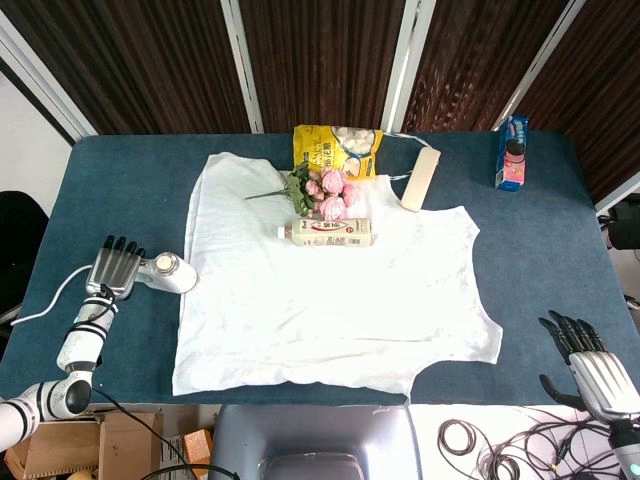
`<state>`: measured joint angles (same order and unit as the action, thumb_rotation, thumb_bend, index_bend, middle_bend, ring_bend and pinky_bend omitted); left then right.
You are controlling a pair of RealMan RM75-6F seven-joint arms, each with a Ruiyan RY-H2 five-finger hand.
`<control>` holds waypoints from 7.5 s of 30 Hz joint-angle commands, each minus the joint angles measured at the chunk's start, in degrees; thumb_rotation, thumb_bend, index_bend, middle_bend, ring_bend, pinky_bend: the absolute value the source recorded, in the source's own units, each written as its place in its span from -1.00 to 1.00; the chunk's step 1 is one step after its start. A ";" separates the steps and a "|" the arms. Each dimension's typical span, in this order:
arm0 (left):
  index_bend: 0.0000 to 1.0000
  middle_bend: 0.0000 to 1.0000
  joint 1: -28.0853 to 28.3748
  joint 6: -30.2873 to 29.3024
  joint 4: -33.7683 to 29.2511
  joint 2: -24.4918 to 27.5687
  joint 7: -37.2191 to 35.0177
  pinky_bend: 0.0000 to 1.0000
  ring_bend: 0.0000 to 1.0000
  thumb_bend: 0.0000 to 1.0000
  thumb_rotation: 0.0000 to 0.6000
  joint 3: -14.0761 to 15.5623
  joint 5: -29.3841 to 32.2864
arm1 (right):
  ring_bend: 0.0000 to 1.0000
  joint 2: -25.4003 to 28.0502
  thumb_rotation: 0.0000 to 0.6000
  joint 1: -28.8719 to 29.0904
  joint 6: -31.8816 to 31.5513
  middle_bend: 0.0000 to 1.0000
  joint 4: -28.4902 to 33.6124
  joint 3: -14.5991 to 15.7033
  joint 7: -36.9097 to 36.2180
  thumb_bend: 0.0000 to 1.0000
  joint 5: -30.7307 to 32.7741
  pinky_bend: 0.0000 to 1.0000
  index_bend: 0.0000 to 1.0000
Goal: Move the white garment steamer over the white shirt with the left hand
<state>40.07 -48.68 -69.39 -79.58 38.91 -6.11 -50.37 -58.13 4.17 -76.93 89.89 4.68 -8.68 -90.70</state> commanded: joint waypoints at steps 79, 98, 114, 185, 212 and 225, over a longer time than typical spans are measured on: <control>0.41 0.96 4.56 -6.57 -8.09 -13.06 -25.76 1.00 1.00 0.14 1.00 -6.23 -11.92 | -1.00 1.12 1.00 -0.65 -0.58 -1.00 -0.63 0.38 -2.62 -0.38 -0.76 -1.00 -1.00; 0.42 0.96 7.03 -9.17 -1.67 -20.53 -7.01 1.00 1.00 0.14 1.00 -6.31 -0.35 | -1.00 1.44 1.00 -1.14 -1.99 -1.00 -1.17 0.77 -4.08 -0.38 -1.96 -1.00 -1.00; 0.42 0.96 9.45 -7.65 18.63 -25.55 -3.87 1.00 1.00 0.15 1.00 -12.18 6.87 | -1.00 1.56 1.00 -1.32 -2.41 -1.00 -1.35 0.77 -4.58 -0.38 -2.06 -1.00 -1.00; 0.42 0.96 7.28 -7.51 16.94 -24.60 -13.66 1.00 1.00 0.16 1.00 -17.81 3.66 | -1.00 1.62 1.00 -1.47 -2.58 -1.00 -1.35 0.78 -4.59 -0.38 -2.11 -1.00 -1.00; 0.42 0.91 -3.72 -20.22 29.93 -17.62 -61.01 1.00 1.00 0.13 1.00 5.86 -39.60 | -1.00 0.59 1.00 -0.95 -0.95 -1.00 -0.63 0.65 -1.53 -0.38 -1.34 -1.00 -1.00; 0.42 0.67 -2.51 -21.80 52.56 -26.45 -71.80 0.74 0.79 0.00 1.00 10.41 -44.90 | -1.00 0.11 1.00 -0.35 0.79 -1.00 -0.22 0.27 0.16 -0.38 0.17 -1.00 -1.00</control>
<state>37.32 -70.24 -18.64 -104.54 -32.15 3.22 -94.19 -57.99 3.78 -76.19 89.64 4.96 -8.57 -90.58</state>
